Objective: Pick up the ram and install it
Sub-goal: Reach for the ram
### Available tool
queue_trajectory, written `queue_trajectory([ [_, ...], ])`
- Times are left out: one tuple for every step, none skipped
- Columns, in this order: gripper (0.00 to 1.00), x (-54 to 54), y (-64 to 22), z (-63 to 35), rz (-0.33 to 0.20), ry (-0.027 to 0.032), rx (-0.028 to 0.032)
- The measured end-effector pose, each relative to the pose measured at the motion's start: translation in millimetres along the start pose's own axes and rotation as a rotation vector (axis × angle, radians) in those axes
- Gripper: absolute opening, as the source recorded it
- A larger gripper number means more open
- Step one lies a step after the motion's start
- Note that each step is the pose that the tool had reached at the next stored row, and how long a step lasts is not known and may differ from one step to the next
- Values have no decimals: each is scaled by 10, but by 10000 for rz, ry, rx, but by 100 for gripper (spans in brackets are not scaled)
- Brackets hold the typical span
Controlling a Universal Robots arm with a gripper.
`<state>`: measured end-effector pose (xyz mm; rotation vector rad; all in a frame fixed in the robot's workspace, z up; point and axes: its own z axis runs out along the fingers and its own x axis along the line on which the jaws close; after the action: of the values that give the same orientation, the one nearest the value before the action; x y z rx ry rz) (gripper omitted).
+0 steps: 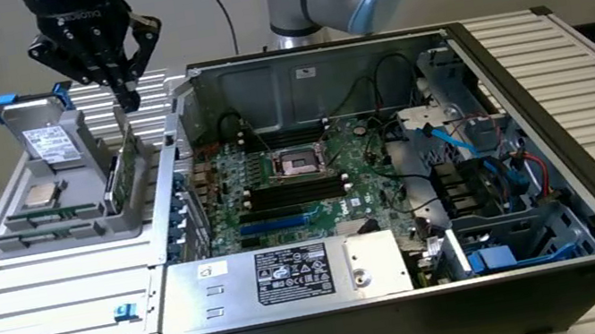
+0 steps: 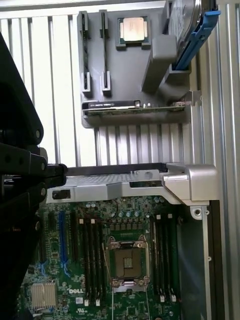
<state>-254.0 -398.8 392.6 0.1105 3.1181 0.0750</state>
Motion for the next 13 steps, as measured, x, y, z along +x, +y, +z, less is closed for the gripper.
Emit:
queue_trajectory([
  [11, 41, -3, 0, 1, -1, 0],
  [11, 85, -6, -2, 2, -1, 0],
  [11, 127, -9, -3, 1, 0, 0],
  [11, 170, -12, -4, 1, 0, 0],
  [11, 212, -15, -5, 0, 0, 0],
  [11, 256, -18, -6, 0, 0, 0],
  [11, 298, -21, -7, 1, 0, 0],
  [11, 342, -24, -8, 1, -1, 0],
  [11, 384, -27, -9, 2, 0, 0],
  [11, 425, -30, -9, 1, -1, 0],
  [11, 468, -33, -10, 0, -1, 0],
  [11, 510, -36, -11, 0, 0, 0],
  [11, 552, -39, -12, 1, 0, 0],
])
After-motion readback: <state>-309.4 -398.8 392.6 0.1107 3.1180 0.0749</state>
